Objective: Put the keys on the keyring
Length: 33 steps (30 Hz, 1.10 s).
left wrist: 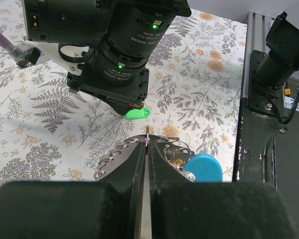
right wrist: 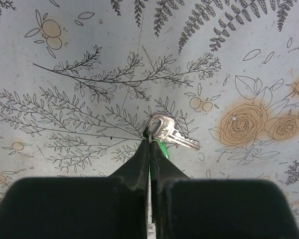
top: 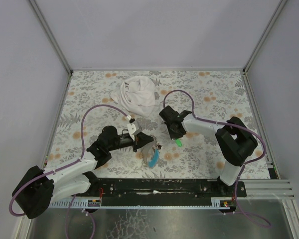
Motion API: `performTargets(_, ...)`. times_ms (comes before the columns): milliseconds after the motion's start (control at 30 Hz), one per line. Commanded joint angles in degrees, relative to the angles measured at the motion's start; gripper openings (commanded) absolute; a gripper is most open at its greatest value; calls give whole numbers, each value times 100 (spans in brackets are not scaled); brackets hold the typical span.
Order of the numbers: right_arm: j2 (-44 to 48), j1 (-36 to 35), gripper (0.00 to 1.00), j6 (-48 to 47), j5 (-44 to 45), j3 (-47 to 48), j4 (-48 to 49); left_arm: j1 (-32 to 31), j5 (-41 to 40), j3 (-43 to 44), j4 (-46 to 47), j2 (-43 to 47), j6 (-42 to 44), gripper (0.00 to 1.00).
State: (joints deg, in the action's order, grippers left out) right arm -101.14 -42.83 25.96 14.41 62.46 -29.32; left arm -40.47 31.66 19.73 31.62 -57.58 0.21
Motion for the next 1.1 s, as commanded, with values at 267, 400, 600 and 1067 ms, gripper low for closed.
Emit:
performTargets(267,1488,-59,0,-1149,-16,-499,862,-14,-8,-2,-9,16,-21,0)
performTargets(400,2366,-55,0,-1943,-782,-1024,1625,-17,15,-22,47,65,-5,0)
performTargets(600,3703,-56,0,-2639,-1406,-1930,3045,-14,79,21,108,91,89,0)
performTargets(1067,4376,-46,0,-3722,-3053,-2790,4576,-5,86,197,38,-2,352,0)
